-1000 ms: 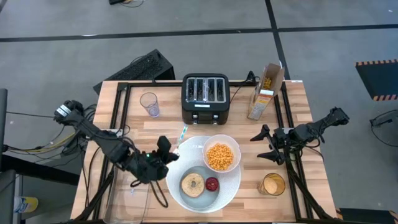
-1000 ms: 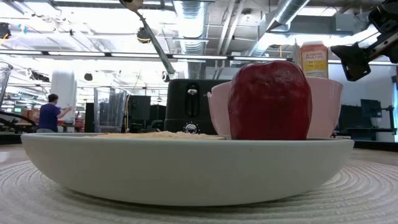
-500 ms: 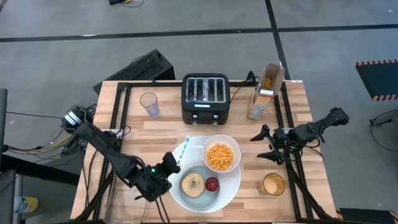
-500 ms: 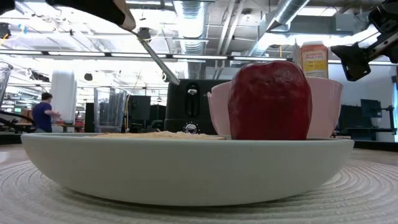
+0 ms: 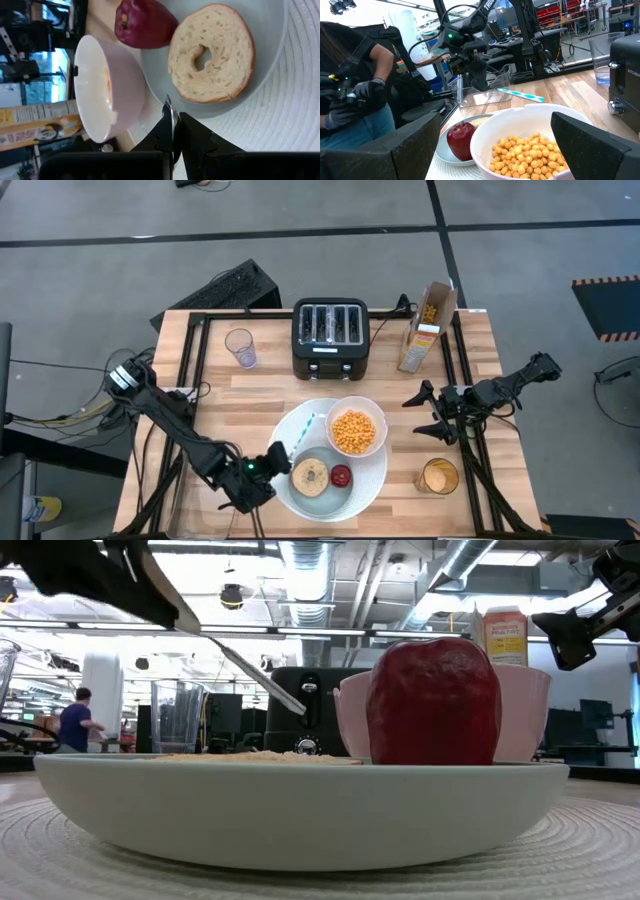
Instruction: Arrange a breakfast setting
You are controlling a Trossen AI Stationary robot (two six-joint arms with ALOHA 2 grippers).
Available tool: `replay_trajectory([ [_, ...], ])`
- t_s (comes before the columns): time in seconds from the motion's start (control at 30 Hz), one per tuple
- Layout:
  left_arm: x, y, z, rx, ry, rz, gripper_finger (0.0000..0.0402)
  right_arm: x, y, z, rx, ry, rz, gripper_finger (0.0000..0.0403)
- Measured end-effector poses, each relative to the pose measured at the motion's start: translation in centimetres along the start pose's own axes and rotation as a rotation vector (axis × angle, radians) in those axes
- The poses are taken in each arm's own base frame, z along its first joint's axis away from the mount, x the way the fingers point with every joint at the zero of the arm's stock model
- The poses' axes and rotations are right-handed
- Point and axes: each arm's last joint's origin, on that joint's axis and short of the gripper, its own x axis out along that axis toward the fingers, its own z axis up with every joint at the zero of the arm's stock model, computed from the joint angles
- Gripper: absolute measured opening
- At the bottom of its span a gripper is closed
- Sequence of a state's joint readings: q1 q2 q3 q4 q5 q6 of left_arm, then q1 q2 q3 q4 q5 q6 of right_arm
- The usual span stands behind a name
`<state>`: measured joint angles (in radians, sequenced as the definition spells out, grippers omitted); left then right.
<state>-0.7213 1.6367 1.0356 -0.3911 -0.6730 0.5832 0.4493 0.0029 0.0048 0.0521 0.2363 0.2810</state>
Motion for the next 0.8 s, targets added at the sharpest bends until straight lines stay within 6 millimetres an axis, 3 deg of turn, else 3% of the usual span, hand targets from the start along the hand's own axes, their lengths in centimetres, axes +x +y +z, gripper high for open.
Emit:
replay_trajectory([
  [0.5,1.9,-3.1,-2.0,-0.064,-0.063,-0.005,0.0006,0.0,0.0,0.0,0.0,0.0,0.0,0.04],
  [0.8,3.1,-2.9,-3.1,-0.177,-0.074,-0.052,0.0006,0.0,0.0,0.0,0.0,0.0,0.0,0.04],
])
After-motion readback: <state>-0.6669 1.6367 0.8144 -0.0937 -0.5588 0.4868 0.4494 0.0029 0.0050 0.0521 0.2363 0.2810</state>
